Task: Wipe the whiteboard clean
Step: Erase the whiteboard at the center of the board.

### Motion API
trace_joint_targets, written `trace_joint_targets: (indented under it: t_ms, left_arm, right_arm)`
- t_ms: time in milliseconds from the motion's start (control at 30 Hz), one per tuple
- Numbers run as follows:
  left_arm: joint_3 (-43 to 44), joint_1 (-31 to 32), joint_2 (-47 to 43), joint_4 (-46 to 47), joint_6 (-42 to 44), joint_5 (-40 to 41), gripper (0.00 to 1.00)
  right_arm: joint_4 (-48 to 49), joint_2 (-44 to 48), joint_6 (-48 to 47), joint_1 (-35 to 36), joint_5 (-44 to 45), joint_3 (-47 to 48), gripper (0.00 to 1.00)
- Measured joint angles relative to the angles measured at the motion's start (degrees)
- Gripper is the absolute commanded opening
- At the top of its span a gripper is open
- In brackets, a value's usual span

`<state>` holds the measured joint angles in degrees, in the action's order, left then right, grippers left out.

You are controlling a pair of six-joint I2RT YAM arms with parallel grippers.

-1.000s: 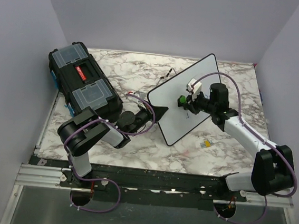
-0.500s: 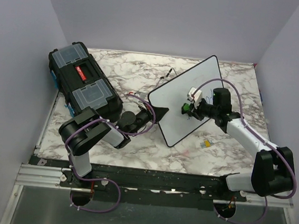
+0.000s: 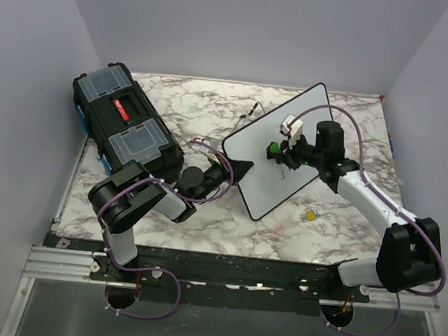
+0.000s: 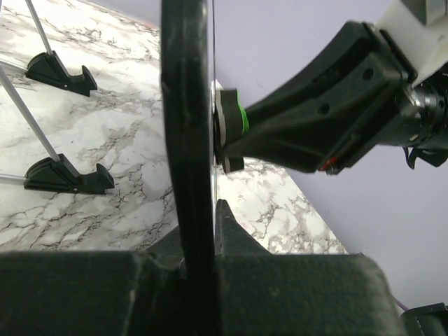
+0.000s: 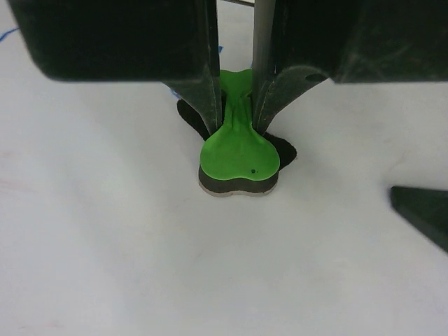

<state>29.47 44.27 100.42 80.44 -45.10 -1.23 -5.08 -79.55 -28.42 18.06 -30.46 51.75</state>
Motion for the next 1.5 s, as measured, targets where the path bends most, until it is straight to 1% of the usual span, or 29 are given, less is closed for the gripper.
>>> trace_joint_targets:
  t_ms: [133,300,400,600,733,833,967,1133,1233,1400,1500]
  left_arm:
    - [0.0,0.0,0.0,-0.02,-0.24,0.02,0.0]
    - [-0.02,0.0,0.0,-0.04,-0.37,0.02,0.0]
    - [-0.02,0.0,0.0,-0.07,-0.44,-0.02,0.0]
    - [-0.02,0.0,0.13,-0.07,-0.44,-0.07,0.0]
    - [-0.02,0.0,0.15,-0.04,-0.31,-0.09,0.0]
    - [-0.02,0.0,0.15,-0.02,-0.15,-0.11,0.0]
    - [-0.02,0.0,0.15,0.0,-0.17,-0.09,0.0]
    - [-0.02,0.0,0.15,0.04,-0.2,-0.22,0.0]
    - [-0.02,0.0,0.15,0.0,-0.46,-0.15,0.0]
    - [-0.02,0.0,0.15,-0.04,-0.61,-0.13,0.0]
    - [-0.02,0.0,0.15,-0.04,-0.63,-0.13,0.0]
  right_arm:
    - [2.82,-0.98,2.08,-0.68,3.74,1.31,0.01]
    - [4.63,-1.25,2.03,-2.84,4.72,0.24,0.01]
    - [4.2,-0.52,-1.77,-3.19,3.06,-1.75,0.01]
    - [-2.36,-0.22,-12.28,-3.87,-3.5,-4.13,0.01]
    - [-5.57,-0.17,-15.06,-2.99,-6.69,-4.46,0.01]
    - [-6.29,-0.42,-13.68,-2.47,-7.72,-3.87,0.01]
    - [-7.15,-1.53,-8.79,-1.99,-7.67,-0.55,0.01]
    - [-3.91,-1.92,-3.48,-1.49,-3.17,3.15,0.01]
    - [-2.67,-2.36,-1.68,-1.7,-0.74,3.56,0.01]
    - [-0.42,-2.4,-1.53,-4.02,0.74,2.05,0.01]
    - [-0.96,-2.05,-5.7,-4.74,0.22,0.15,0.01]
